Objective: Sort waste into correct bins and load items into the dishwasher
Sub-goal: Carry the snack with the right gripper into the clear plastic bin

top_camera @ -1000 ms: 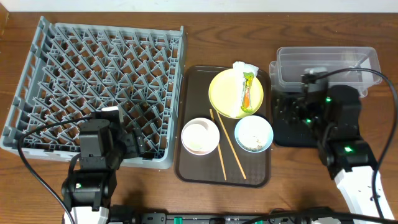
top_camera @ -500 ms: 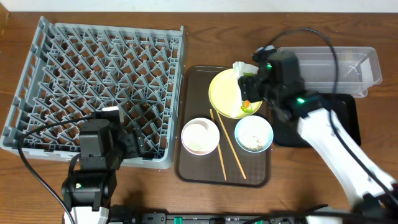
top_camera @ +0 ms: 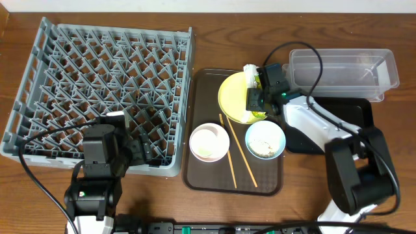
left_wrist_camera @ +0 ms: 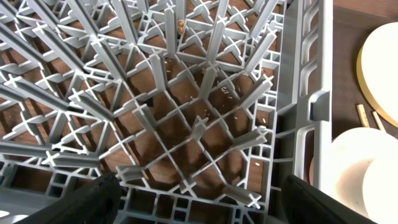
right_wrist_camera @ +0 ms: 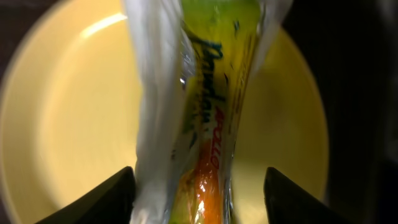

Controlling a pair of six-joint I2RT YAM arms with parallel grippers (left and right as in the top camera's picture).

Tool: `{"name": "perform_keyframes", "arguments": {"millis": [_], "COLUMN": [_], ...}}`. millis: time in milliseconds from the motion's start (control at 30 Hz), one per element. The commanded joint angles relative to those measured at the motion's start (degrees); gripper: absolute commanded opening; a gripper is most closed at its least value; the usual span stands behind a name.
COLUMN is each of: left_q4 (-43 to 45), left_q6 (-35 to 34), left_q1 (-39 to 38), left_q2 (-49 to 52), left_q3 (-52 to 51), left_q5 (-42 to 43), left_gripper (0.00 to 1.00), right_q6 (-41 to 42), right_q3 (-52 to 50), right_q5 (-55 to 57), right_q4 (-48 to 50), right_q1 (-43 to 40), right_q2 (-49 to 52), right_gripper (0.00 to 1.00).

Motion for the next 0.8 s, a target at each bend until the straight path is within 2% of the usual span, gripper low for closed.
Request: {"name": "perform_keyframes", "arguments": {"millis": [0,100,200,267,333,633,767], "left_q4": [0.2,0.2,0.2,0.2,0.2,0.2,0.2], "left_q6": [-0.5,-0.5,-0.5,-0.5,-0.5,-0.5,-0.5], "left_q1": [0.2,0.2,0.2,0.2,0.2,0.2,0.2], "left_q2": [0.0,0.0,0.0,0.0,0.0,0.0,0.0], "left_q3": [1.6,1.6,1.6,1.6,1.6,1.6,1.6], "left_q5": [0.3,0.3,0.3,0.3,0.3,0.3,0.3], "left_gripper": [0.85,0.86,0.86,0.86,0.86,0.85,0.85], "right_q6": [3.4,3.8,3.8,3.8,3.8,3.9,15.3], "right_q3": [0.6,0.6,0.6,0.9,1.5,4.7,4.7], "right_q5": [0.9,0.9,0.5,0.2,0.3,4.8,14.2], "right_q4": [0.4,0.4,0.5,1.3,2.2,4.1,-1.0], "right_q1": [0.7,0.7,0.7,0.7,0.6,-6.6,-12.8], "right_q2": [2.0,2.3,2.3,1.9,0.6,-13.1,-17.3], "right_gripper": [0.56,0.4,0.14,0.04,0.01,0.01,0.01]}}
